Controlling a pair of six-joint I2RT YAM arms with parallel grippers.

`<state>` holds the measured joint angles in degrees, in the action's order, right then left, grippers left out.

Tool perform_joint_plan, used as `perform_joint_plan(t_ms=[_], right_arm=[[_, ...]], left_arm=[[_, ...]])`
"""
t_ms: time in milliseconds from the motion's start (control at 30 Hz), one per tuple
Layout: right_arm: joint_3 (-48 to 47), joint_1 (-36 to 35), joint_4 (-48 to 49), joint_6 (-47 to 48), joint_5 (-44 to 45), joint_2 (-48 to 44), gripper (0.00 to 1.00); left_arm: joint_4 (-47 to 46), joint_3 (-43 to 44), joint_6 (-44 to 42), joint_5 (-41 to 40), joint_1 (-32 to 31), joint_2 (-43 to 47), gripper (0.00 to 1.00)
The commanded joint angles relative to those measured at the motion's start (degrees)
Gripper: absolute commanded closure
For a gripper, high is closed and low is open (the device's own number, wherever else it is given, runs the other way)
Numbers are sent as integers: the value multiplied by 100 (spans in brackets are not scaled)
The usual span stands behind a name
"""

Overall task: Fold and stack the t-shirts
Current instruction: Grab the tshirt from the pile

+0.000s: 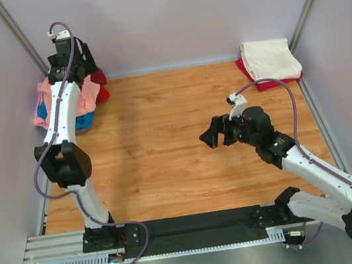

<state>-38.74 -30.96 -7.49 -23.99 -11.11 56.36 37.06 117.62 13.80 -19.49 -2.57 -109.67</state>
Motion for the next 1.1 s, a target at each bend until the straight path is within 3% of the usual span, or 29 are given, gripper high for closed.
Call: perform_joint_plan(t_ms=[0, 200, 867, 1000, 1067], right_arm=[[-195, -24, -77, 17, -75, -134, 0], [-248, -33, -271, 43, 101, -11, 0], [-248, -24, -201, 17, -40, 420, 0], [-266, -24, -192, 26, -40, 473, 0], [-266, -24, -174, 8, -40, 508, 0]], left_arm=[[574, 559, -773, -248, 2, -747, 6], [838, 1131, -783, -328, 230, -1619, 12], [223, 771, -765, -618, 661, -1417, 17], [144, 806, -835, -653, 679, -1452, 30], [144, 859, -792, -636, 705, -1470, 57]])
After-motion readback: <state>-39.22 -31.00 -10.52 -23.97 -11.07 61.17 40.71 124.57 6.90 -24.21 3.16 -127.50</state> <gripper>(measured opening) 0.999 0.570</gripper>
